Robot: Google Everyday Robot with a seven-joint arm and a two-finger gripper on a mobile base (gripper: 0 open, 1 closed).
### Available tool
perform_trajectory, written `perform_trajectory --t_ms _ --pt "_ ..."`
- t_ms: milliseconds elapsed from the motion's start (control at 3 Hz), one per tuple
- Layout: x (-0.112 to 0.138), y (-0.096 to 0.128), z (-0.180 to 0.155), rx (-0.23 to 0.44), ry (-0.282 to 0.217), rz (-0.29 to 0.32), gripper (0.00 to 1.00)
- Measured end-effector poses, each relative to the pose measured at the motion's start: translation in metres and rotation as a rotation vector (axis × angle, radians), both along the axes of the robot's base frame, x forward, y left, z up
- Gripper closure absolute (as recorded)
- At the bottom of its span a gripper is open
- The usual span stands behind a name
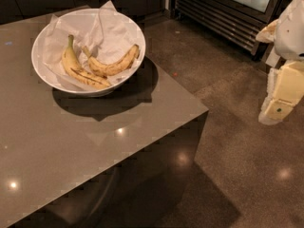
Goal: Pick banana from white bowl
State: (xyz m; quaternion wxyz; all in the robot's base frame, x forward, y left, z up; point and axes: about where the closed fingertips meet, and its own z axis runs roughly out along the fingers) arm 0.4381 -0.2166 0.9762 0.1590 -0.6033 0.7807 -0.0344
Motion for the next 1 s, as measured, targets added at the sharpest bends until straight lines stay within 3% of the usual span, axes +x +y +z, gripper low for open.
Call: perform_trajectory --t_ms 667,1000 --pt "0.007 0.005 0.003 -0.003 0.015 -0.026 0.00" --pt "0.031 0.019 0.003 -0.006 0.069 -0.055 0.00"
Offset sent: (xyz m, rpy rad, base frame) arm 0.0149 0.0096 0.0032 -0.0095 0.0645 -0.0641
